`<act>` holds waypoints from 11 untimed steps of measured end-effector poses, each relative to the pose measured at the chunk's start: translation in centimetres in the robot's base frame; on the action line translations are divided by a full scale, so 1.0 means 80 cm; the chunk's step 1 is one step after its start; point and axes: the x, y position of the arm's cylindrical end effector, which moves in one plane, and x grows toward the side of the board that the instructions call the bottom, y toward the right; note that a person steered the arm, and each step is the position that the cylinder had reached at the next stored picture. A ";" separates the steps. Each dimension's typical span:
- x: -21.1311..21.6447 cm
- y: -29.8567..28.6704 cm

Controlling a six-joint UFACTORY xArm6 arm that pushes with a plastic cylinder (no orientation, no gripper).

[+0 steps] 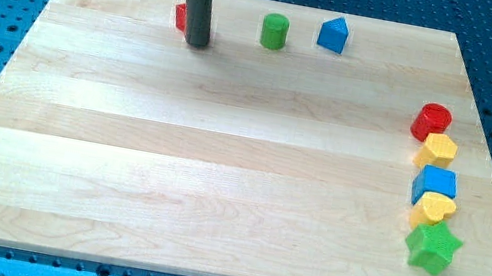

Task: Push the red circle slightly towards the left

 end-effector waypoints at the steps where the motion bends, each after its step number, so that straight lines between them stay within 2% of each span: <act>1: 0.035 0.020; 3: 0.037 0.010; 4: 0.036 0.074; 6: 0.033 0.266; 7: 0.033 0.403; 8: 0.045 0.510; 9: 0.090 0.452; 10: 0.090 0.357; 11: 0.090 0.300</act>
